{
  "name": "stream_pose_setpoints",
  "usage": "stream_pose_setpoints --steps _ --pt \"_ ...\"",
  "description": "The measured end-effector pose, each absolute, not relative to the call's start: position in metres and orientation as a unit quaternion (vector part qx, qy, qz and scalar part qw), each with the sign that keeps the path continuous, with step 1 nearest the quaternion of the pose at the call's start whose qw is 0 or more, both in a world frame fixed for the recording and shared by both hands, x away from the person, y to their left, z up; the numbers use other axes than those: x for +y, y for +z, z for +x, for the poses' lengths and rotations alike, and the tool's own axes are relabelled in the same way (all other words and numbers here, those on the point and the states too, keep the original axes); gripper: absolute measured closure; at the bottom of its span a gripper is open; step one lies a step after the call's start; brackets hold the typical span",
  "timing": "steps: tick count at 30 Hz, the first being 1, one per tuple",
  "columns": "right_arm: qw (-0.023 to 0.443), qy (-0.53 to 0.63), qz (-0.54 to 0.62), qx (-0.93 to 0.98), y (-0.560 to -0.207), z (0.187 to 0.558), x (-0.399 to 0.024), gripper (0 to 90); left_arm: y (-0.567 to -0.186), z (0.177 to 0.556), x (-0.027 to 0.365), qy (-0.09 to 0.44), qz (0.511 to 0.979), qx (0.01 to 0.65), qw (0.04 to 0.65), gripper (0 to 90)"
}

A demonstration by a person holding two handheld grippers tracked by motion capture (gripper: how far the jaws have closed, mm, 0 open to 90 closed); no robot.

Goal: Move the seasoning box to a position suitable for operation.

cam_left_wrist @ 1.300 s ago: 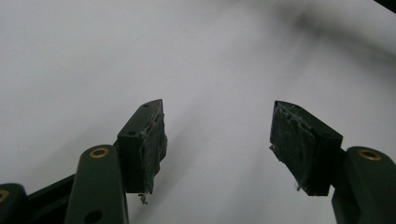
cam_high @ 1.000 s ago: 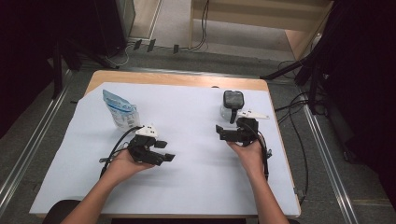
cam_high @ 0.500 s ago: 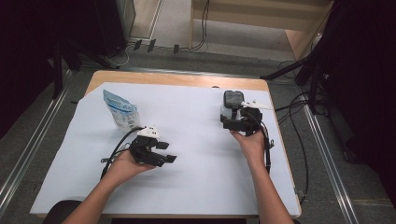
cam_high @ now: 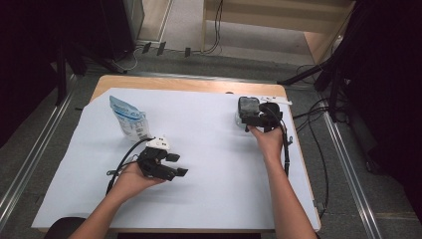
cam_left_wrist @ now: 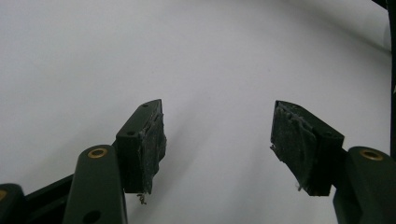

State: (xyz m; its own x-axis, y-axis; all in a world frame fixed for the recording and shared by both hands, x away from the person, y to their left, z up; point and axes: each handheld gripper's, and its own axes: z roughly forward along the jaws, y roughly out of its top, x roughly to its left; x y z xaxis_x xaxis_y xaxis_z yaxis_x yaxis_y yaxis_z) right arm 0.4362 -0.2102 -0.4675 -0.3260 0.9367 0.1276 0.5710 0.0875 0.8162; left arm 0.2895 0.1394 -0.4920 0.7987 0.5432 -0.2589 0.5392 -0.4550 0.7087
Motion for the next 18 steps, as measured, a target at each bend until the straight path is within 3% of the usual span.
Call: stream_pose_setpoints --steps 18 --pt "0.229 0.397 0.561 0.69 -0.483 0.471 -0.194 0.1 -0.494 0.279 0.147 0.006 0.847 0.332 0.414 35.8"
